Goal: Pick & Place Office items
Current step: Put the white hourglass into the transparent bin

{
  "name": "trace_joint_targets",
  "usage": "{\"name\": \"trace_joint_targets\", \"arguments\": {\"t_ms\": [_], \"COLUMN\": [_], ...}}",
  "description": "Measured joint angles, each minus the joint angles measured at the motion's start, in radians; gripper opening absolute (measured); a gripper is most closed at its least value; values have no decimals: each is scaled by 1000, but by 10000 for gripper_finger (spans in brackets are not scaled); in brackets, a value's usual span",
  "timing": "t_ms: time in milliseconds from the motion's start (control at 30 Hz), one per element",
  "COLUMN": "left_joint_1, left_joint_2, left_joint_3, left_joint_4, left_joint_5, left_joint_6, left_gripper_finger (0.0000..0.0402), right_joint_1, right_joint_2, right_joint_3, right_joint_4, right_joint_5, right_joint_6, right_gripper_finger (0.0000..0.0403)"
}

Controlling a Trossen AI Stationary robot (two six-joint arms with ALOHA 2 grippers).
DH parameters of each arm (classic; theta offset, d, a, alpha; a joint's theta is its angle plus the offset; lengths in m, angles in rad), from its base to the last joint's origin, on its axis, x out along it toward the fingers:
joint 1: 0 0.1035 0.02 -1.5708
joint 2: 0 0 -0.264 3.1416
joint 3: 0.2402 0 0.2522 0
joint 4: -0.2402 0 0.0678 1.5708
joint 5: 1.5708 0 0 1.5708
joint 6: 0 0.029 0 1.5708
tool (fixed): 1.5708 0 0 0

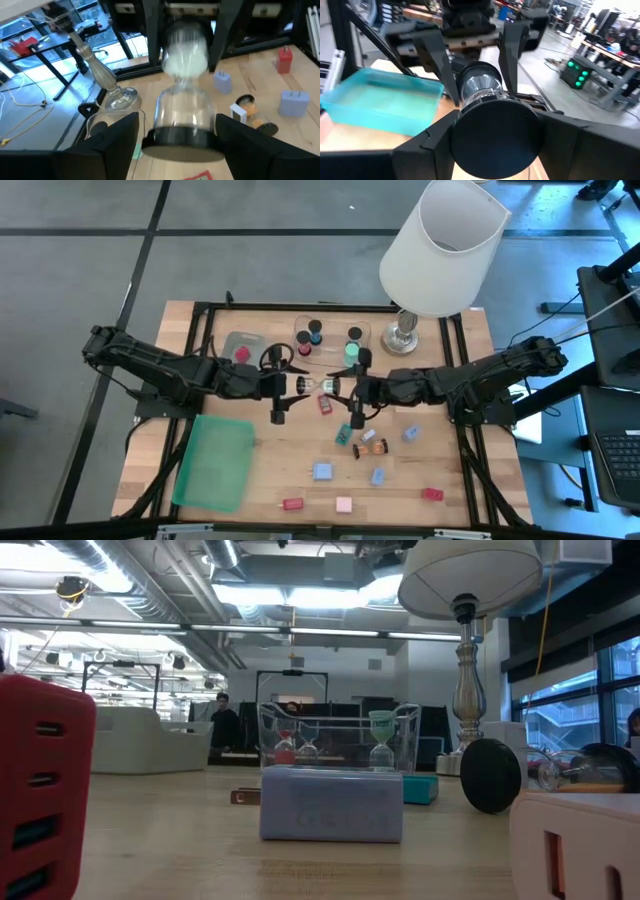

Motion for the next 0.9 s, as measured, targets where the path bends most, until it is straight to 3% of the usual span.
{"name": "trace_joint_targets", "arguments": {"t_ms": [133,367,467,633,900], "left_joint_1": [-1,0,0,0,0], "left_joint_2": [0,-1,-9,-24,-67], "left_joint_3": [34,94,94,95,95], "left_joint_4": [1,-7,-14,-41,-87], "left_joint_5": [-72,-488,-598,-646,-665], "left_joint_6": [-10,-21,-21,-21,-33], "left_gripper_finger": [283,286,282,281,281], "right_joint_1": [-23,-156,-247,-394,-438], "right_joint_2": [0,0,0,10,72], "right_joint_3": [0,2,24,42,57], "right_joint_4": [-25,-156,-262,-401,-420], "right_joint_5": [48,108,103,-37,-117], "right_joint_6": [2,136,272,480,529], "right_gripper_finger": [209,209,209,209,209]}}
